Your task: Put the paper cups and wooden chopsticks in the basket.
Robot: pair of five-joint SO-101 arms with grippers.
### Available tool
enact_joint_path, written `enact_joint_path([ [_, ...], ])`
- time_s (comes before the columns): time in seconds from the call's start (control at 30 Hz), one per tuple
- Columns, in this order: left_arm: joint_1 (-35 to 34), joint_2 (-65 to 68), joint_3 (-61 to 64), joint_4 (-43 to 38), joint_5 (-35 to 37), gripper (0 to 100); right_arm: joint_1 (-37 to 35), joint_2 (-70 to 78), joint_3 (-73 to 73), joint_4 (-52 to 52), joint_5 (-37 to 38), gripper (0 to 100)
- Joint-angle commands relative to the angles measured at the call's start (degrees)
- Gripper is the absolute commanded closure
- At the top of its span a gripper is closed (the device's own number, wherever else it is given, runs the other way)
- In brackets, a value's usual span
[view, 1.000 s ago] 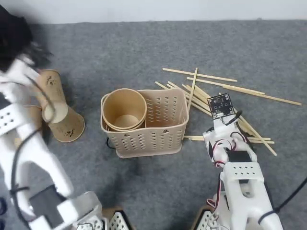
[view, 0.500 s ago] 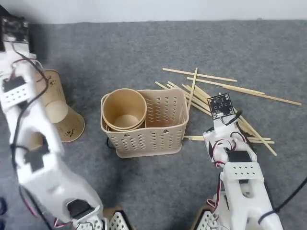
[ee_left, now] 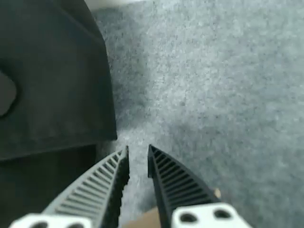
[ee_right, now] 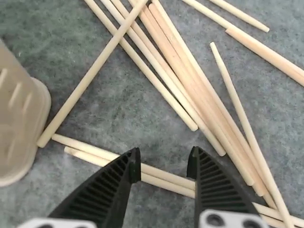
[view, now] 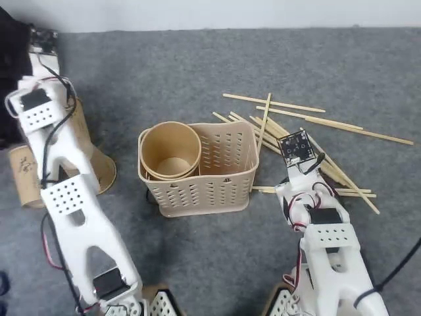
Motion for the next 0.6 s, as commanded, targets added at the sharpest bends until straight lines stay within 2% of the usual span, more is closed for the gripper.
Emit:
enact_joint_path([
  [0.0,1.93,2.81,-19.74,13.45,-7.12,93,-0.48,-0.40,-0.44,-1.01,1.14,81.9],
  [0.07,2.55,4.22,-21.93,16.97,-10.20,93,-0.48,-0.40,-0.44,-1.01,1.14,81.9],
  [0.27,3.43,0.88,-17.10,23.82,-17.23,93,-0.48,-0.40,-0.35,-1.01,1.14,81.9],
  [0.43,0.53,-2.81,-17.45,15.56,-6.51,93,-0.48,-0.40,-0.35,-0.92,1.14,81.9],
  [0.57,0.53,-3.60,-14.90,13.89,-8.18,89,-0.48,-0.40,-0.35,-0.92,1.14,81.9],
])
